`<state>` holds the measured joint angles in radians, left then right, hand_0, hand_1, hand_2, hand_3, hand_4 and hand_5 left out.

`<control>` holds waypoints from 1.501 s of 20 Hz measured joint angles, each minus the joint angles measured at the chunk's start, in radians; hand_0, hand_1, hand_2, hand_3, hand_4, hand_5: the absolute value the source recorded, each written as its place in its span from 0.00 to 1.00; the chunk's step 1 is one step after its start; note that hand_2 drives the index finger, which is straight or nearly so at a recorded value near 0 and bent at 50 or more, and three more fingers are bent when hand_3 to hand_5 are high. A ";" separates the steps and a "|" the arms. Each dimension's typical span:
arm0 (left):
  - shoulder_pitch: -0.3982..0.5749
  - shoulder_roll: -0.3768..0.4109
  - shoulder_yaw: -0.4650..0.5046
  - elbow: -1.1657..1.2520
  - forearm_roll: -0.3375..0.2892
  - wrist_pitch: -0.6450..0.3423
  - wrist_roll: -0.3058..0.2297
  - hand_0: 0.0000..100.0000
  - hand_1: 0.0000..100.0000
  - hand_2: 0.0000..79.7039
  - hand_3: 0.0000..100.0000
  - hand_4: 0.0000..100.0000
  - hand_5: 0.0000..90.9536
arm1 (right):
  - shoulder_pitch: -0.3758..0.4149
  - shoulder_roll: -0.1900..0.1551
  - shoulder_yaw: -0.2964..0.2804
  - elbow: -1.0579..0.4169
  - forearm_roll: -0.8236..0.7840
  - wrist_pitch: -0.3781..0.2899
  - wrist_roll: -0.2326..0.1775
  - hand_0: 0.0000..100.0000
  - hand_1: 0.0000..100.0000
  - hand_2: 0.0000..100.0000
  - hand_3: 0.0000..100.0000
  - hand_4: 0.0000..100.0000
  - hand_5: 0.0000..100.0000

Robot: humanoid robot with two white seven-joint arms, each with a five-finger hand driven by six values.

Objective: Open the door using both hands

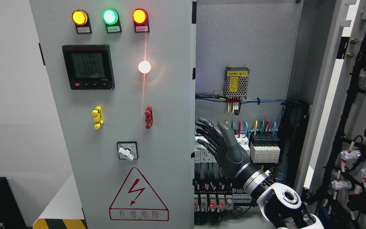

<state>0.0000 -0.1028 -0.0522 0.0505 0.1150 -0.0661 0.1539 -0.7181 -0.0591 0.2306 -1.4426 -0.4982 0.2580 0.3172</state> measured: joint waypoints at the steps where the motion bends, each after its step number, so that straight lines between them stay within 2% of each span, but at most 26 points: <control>1: 0.000 0.000 0.000 0.000 0.000 0.000 0.000 0.00 0.00 0.00 0.00 0.00 0.00 | -0.003 -0.001 0.000 0.001 0.000 0.000 0.002 0.19 0.00 0.00 0.00 0.00 0.00; 8: 0.000 0.000 0.000 0.000 0.000 0.000 0.000 0.00 0.00 0.00 0.00 0.00 0.00 | -0.025 -0.001 0.003 0.005 0.000 0.000 0.008 0.19 0.00 0.00 0.00 0.00 0.00; 15: 0.000 0.000 0.000 0.000 0.000 0.000 0.000 0.00 0.00 0.00 0.00 0.00 0.00 | -0.033 0.003 0.008 0.004 0.000 0.000 0.043 0.19 0.00 0.00 0.00 0.00 0.00; 30: 0.000 0.000 0.000 0.000 0.000 0.000 0.000 0.00 0.00 0.00 0.00 0.00 0.00 | -0.060 0.015 0.012 0.024 -0.015 0.008 0.048 0.19 0.00 0.00 0.00 0.00 0.00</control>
<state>0.0000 -0.1028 -0.0522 0.0504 0.1150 -0.0660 0.1540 -0.7783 -0.0445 0.2422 -1.4184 -0.5133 0.2660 0.3651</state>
